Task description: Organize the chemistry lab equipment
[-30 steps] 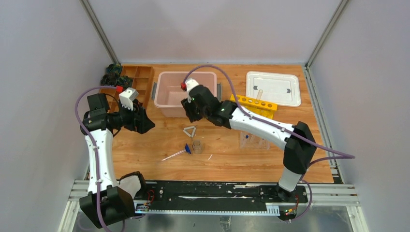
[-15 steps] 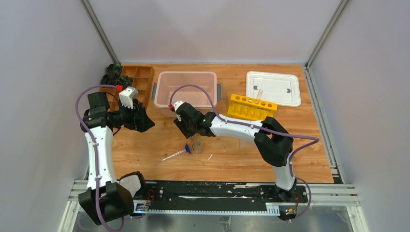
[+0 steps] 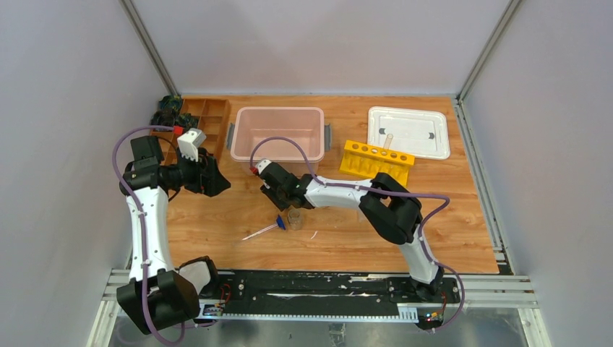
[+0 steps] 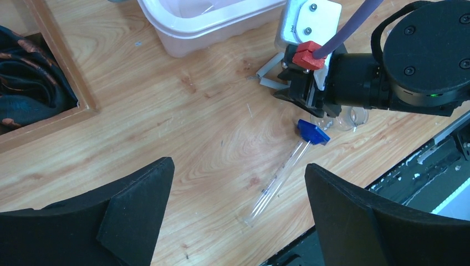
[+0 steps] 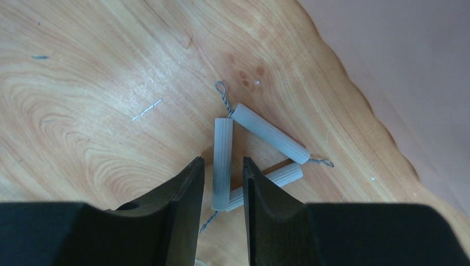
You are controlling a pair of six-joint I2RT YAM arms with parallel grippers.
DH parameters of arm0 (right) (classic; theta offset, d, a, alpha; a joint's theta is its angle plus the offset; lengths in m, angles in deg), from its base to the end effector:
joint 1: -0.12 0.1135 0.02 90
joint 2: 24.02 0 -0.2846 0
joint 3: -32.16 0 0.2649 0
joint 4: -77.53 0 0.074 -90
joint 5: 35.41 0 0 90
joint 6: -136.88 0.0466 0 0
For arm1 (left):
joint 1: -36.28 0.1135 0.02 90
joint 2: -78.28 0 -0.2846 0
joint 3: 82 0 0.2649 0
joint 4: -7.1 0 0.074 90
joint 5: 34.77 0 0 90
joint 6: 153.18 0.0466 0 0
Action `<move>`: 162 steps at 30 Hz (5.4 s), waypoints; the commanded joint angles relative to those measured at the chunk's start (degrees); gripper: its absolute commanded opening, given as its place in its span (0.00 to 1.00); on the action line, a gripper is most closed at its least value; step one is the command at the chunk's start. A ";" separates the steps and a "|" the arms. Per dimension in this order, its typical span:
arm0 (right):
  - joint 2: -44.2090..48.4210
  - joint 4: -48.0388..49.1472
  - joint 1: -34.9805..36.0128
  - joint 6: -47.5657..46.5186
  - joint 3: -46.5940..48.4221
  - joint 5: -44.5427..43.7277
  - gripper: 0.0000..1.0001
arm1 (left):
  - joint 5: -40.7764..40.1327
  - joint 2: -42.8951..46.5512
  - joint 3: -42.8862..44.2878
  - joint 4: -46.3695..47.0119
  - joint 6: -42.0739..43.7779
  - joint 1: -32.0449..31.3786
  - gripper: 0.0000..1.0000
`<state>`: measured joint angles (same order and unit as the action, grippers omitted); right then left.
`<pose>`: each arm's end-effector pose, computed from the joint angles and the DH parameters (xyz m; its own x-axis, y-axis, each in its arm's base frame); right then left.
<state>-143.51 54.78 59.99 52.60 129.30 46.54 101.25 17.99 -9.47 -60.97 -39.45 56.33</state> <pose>0.2516 0.4204 0.1754 -0.4342 -0.5515 -0.7122 -0.7673 0.6407 -0.0283 0.1971 0.0362 0.3288 -0.6545 0.0586 -0.7538 0.4424 0.8382 -0.3190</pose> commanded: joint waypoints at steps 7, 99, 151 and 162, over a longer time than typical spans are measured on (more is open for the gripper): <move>-1.62 2.82 0.86 -0.69 -1.68 -1.34 0.27 | 0.16 -0.34 1.63 -0.21 0.72 -0.29 0.94; 24.04 -13.13 7.35 12.39 -11.63 1.44 0.85 | -1.49 0.13 2.09 -7.44 10.35 -3.56 0.88; 7.46 -34.68 -12.09 0.94 38.45 -6.38 0.00 | -7.32 3.20 -4.24 -7.42 19.59 -7.83 1.00; -3.68 -34.42 -12.88 0.37 39.10 -7.28 0.00 | -9.57 3.99 -7.27 -7.51 25.31 -10.69 1.00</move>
<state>-147.33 20.23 47.23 53.91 167.57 40.40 92.84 20.94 -15.35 -68.45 -17.88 47.89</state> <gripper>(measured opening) 0.419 0.996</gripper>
